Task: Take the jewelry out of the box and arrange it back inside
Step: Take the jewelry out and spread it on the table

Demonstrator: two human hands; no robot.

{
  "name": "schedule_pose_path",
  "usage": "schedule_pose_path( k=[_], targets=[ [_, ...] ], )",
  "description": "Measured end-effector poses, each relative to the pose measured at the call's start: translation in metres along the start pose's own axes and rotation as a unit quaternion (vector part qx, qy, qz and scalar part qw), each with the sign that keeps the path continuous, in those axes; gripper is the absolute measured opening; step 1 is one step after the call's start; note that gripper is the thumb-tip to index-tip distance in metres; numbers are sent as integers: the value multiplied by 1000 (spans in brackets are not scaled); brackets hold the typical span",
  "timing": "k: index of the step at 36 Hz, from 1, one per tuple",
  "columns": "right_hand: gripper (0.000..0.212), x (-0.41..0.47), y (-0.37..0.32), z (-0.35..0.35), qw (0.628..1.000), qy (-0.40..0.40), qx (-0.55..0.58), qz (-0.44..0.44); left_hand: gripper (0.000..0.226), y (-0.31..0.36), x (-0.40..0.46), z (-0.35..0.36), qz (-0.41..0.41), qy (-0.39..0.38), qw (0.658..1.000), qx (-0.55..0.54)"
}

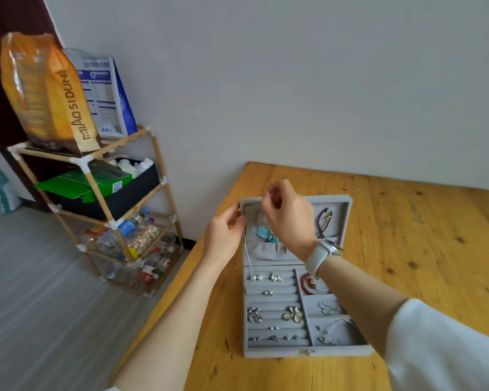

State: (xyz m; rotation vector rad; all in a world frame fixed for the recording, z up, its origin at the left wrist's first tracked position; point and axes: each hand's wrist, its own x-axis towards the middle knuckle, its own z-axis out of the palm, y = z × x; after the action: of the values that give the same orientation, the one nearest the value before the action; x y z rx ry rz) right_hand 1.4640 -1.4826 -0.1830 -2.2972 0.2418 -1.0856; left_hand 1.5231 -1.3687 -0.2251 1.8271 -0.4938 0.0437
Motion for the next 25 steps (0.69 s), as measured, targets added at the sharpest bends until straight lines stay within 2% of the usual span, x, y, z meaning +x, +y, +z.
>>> schedule_pose_path(
  k=[4, 6, 9, 12, 17, 19, 22, 25],
  targets=[
    [3, 23, -25, -27, 994, -29, 92, -43, 38, 13, -12, -4, -1, 53, 999, 6],
    [7, 26, -37, -42, 986, -67, 146, -41, 39, 25, -18, -8, -2, 65, 997, -29],
    [18, 20, -54, -64, 968, -115, 222, -15, 37, 51, -40, -15, 15, 32, 992, -121],
    [21, 4, -64, -82, 945, -144, 292, 20, 35, 73, -60, -17, -7, -53, 976, -210],
    [21, -37, -59, -107, 908, -125, 371, 146, 31, 75, -115, -6, -98, -233, 925, -285],
    [23, -63, -46, -113, 896, -120, 374, 208, 31, 67, -151, -2, -129, -278, 896, -322],
    [24, -110, -20, -116, 871, -111, 374, 300, 20, 51, -196, 7, -173, -272, 877, -356],
    [26, -160, 4, -120, 844, -102, 367, 377, 14, 27, -227, 11, -240, -223, 896, -300]
  ],
)
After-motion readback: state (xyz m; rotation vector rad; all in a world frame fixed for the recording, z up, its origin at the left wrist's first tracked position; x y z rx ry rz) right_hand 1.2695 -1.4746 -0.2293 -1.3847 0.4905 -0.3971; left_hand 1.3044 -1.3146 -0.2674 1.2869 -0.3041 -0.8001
